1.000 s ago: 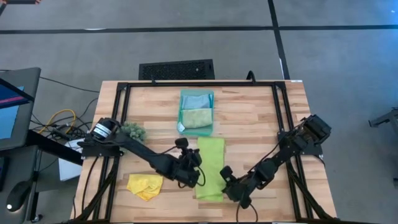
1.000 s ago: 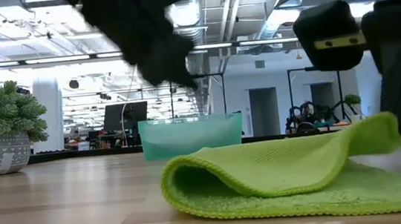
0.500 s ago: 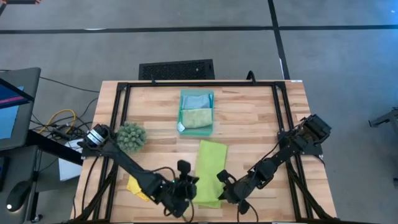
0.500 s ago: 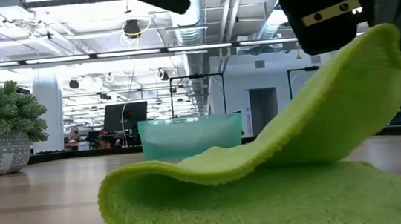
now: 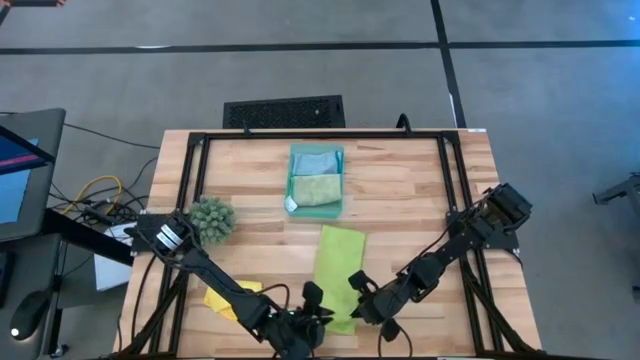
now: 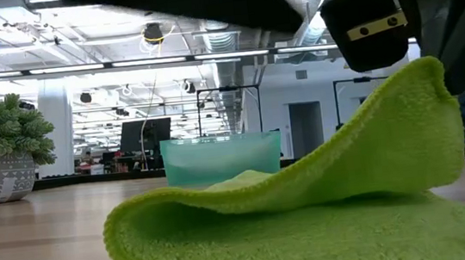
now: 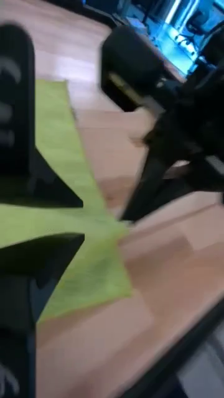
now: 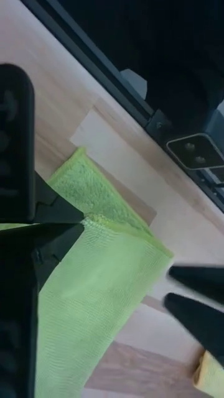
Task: Fold microfiber towels
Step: Fold the light green microfiber cloth
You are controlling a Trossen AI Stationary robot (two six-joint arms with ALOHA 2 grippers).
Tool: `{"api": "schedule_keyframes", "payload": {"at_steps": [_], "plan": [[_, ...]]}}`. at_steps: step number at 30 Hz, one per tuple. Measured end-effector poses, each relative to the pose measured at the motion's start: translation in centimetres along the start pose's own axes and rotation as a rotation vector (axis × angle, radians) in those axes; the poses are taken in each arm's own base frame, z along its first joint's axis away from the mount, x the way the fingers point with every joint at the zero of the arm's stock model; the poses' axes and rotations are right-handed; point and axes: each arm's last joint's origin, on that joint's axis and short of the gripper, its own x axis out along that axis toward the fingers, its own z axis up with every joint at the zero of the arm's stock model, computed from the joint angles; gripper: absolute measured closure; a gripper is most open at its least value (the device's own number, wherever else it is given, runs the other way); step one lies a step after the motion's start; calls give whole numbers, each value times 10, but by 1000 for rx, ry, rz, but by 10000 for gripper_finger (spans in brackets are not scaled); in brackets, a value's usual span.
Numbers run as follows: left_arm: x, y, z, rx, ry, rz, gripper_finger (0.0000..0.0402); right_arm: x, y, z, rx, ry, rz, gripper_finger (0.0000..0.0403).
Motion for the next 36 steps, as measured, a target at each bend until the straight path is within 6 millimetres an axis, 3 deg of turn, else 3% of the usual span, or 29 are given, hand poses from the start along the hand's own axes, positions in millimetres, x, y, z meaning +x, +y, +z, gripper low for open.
{"api": "schedule_keyframes", "payload": {"at_steps": [6, 12, 21, 30, 36], "plan": [[5, -4, 5, -45, -71, -47, 250, 0, -1, 0, 16, -1, -3, 382], [31, -16, -9, -10, -71, -33, 202, 0, -7, 1, 30, -12, -16, 386], [35, -15, -18, -44, -3, 71, 212, 1, -8, 1, 50, -9, -19, 381], [29, -25, -23, -118, 30, 12, 236, -1, 0, 9, 39, -64, -2, 387], [20, -35, -21, -105, 13, 1, 251, -1, -3, 16, 96, -83, -83, 388]]}}
